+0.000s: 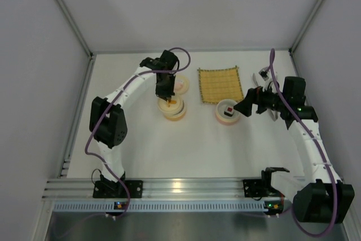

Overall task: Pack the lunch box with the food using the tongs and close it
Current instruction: Close the box lid on the packing box.

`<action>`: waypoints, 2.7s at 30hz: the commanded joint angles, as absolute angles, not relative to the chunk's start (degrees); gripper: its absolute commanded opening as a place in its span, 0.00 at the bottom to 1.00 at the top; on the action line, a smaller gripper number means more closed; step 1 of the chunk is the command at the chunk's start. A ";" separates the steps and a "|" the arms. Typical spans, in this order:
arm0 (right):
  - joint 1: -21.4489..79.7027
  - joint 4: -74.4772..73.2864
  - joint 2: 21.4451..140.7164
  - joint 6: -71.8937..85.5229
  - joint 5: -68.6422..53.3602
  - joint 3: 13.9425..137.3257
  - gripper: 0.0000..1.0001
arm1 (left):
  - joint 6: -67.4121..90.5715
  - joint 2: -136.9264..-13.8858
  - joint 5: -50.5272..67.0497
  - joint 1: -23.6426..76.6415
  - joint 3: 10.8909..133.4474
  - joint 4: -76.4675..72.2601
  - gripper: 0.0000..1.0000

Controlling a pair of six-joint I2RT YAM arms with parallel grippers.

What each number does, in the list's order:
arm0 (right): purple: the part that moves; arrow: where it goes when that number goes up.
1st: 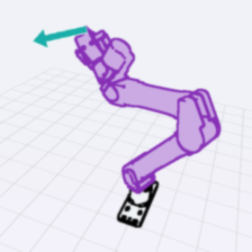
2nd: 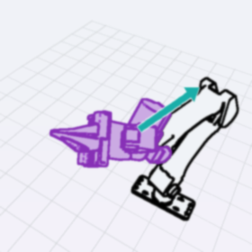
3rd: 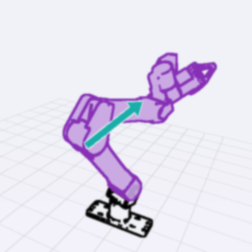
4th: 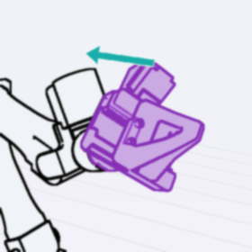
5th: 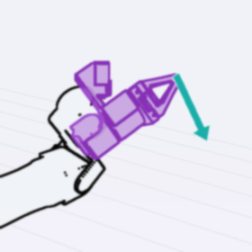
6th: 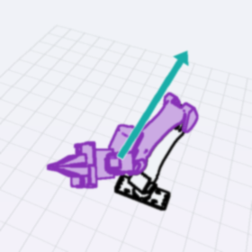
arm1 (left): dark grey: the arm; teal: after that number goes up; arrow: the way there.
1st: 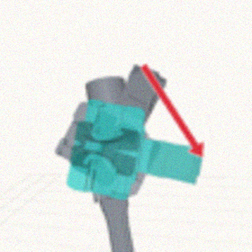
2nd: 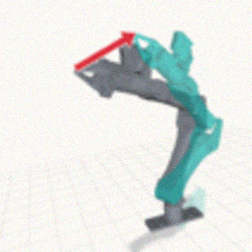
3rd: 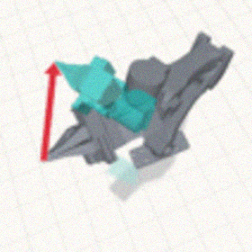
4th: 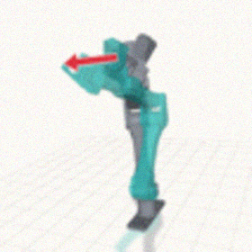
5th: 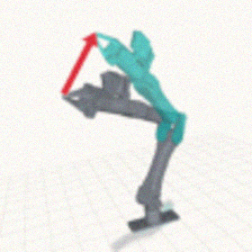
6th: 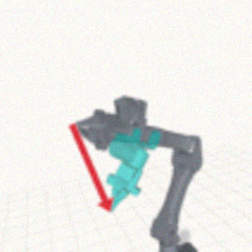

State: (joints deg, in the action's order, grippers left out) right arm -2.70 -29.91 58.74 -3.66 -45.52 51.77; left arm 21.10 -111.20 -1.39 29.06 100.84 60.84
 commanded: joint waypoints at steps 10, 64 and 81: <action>-3.78 -29.01 57.22 -4.13 -46.49 51.06 0.99 | 26.10 -110.39 -0.26 29.36 102.57 54.41 0.00; -3.78 -26.98 57.57 -2.81 -44.56 49.83 0.99 | 25.49 -114.35 -3.87 30.23 99.32 52.65 0.00; -3.87 -26.45 58.18 -2.64 -44.74 49.39 0.99 | 24.87 -115.05 -2.81 30.24 99.32 52.56 0.00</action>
